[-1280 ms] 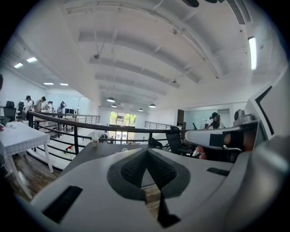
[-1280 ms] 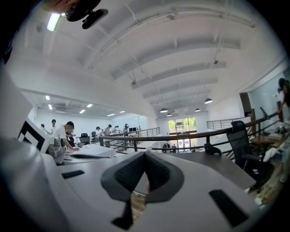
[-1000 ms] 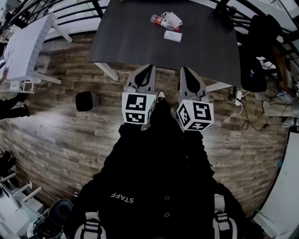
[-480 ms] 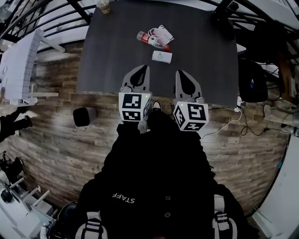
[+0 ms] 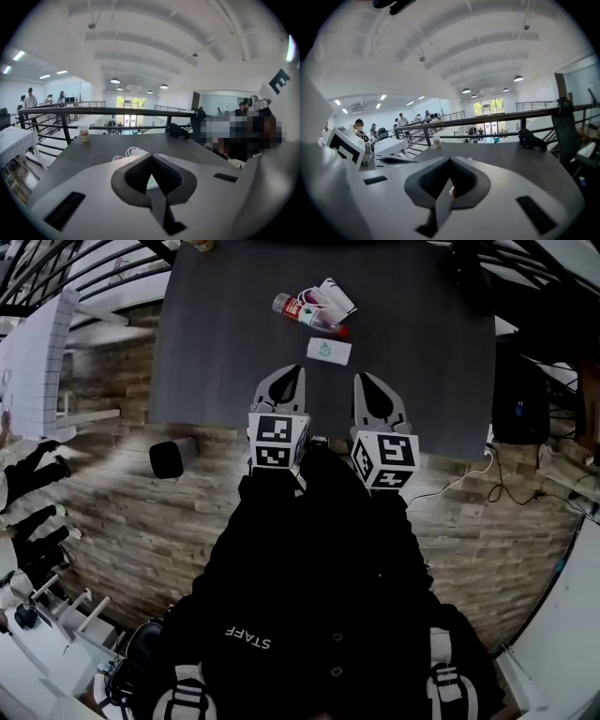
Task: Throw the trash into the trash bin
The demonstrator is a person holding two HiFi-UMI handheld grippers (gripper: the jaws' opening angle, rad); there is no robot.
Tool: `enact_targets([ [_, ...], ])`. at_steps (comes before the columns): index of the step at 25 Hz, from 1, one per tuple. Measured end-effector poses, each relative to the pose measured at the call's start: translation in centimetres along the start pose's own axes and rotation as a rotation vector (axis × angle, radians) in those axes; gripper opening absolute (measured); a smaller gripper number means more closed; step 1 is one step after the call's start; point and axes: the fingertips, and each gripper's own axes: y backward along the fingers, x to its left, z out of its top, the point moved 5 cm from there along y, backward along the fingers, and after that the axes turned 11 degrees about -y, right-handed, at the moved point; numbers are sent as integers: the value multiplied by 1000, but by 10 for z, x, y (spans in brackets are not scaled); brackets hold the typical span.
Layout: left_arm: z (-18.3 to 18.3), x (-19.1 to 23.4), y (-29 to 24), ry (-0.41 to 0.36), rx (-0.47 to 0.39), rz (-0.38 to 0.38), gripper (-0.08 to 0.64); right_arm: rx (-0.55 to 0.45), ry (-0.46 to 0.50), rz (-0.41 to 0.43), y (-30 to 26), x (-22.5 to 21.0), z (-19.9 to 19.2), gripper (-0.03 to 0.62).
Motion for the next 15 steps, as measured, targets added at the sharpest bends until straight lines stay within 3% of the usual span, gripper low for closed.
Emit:
enact_targets([
  [15, -79, -2, -88, -137, 198, -182, 2, 183, -70, -116, -69, -48, -71, 14],
])
